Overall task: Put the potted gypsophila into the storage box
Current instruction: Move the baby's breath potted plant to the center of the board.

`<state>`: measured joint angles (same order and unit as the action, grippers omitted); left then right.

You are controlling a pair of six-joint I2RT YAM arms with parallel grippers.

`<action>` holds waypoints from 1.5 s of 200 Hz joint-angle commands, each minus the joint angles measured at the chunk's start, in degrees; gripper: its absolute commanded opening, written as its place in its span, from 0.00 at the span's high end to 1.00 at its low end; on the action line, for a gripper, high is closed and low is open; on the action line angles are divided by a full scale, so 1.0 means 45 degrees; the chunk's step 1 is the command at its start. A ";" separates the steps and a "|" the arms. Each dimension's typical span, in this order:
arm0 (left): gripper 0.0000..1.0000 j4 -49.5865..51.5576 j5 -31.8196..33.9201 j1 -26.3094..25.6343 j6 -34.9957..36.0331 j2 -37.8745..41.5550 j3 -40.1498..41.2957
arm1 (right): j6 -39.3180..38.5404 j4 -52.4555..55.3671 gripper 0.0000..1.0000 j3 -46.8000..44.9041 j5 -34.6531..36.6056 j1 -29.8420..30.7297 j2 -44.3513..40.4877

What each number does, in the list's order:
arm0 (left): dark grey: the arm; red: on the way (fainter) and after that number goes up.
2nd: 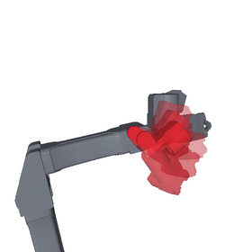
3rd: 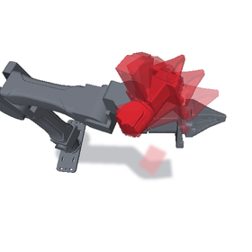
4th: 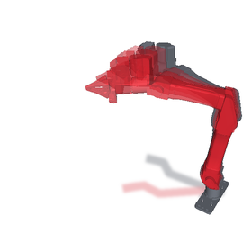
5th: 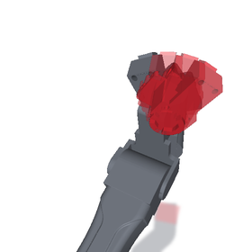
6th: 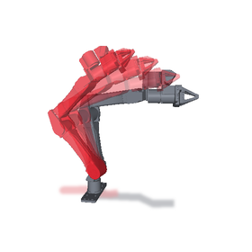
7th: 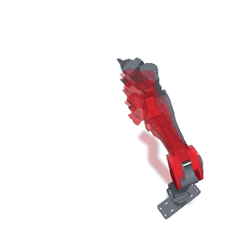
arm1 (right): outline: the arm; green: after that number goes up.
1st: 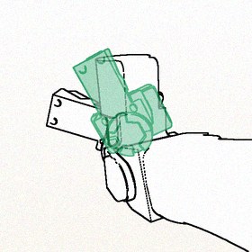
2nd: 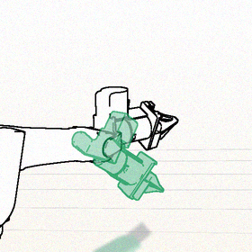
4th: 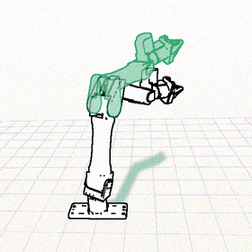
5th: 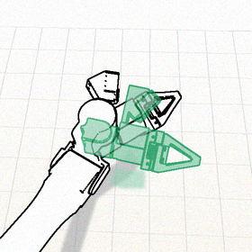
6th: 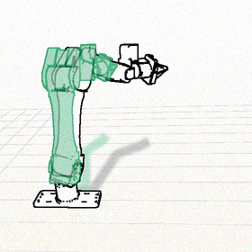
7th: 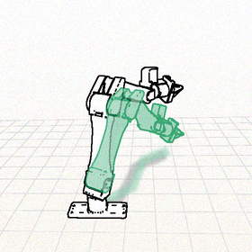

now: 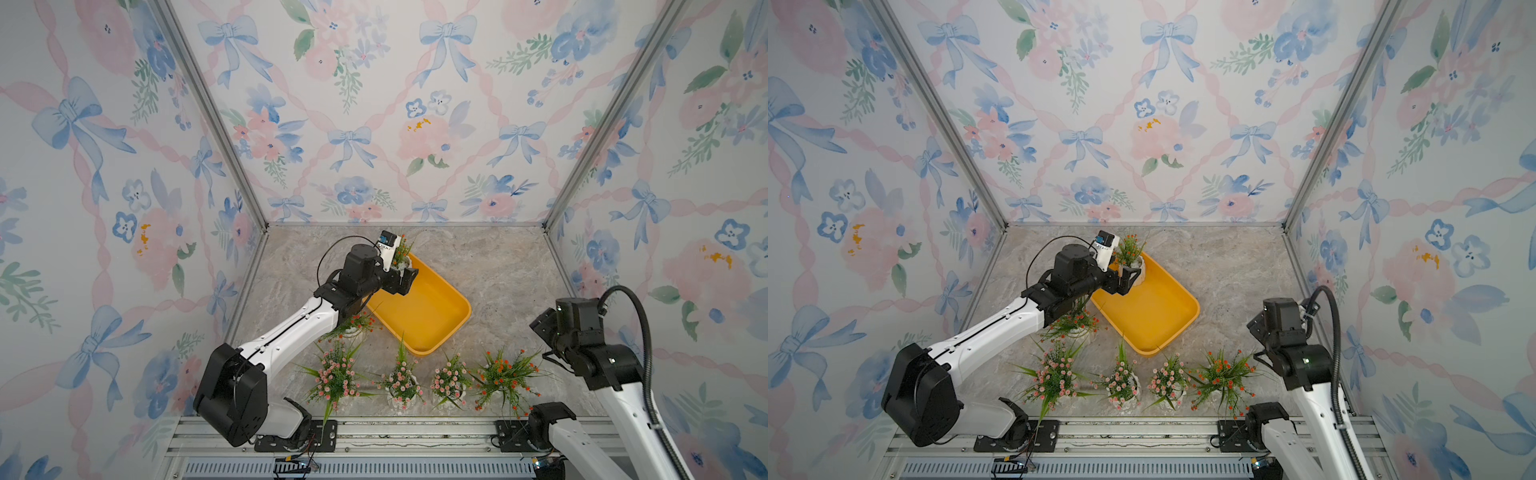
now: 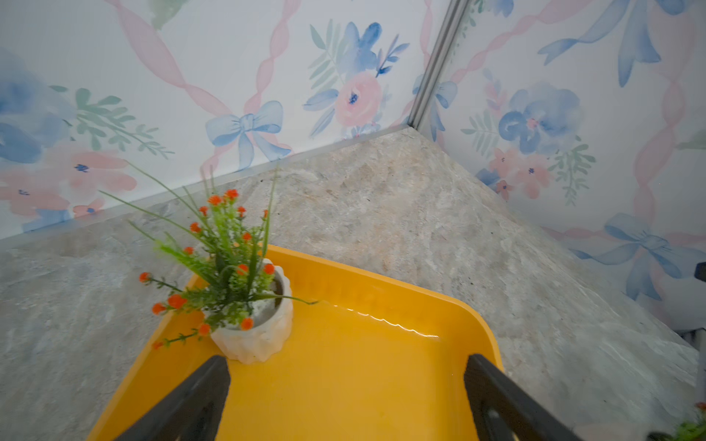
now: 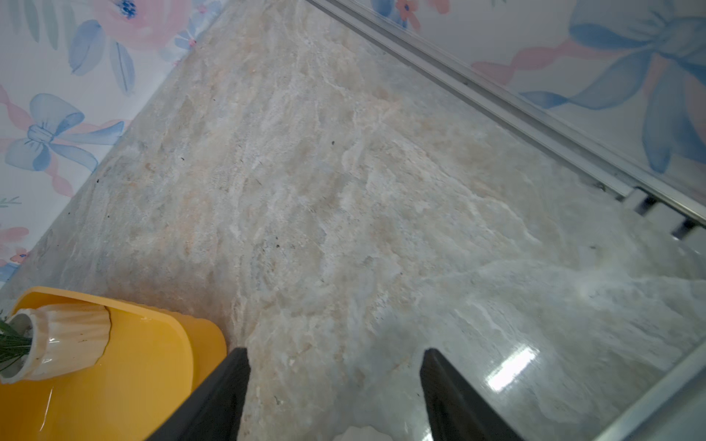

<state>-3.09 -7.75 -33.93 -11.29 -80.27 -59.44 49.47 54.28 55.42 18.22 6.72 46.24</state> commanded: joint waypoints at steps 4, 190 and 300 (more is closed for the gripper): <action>0.02 -0.0129 0.0226 -0.0634 -0.0493 0.0662 0.0242 | -0.0242 0.2617 0.27 -0.0973 -0.1351 -0.0626 -0.1495; 0.02 -0.0279 0.3176 -0.2850 -0.1229 0.2749 0.2143 | -0.0389 0.4326 0.37 -0.3039 -0.3541 -0.0982 -0.2795; 0.02 -0.0485 0.3209 -0.2846 -0.1259 0.2556 0.2232 | -0.0179 0.3153 0.42 -0.2721 -0.5330 -0.0955 -0.2035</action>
<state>-3.84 6.22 -46.68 -16.64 -68.71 -49.56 49.04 65.95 42.76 -2.48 2.66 34.87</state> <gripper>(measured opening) 0.979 0.565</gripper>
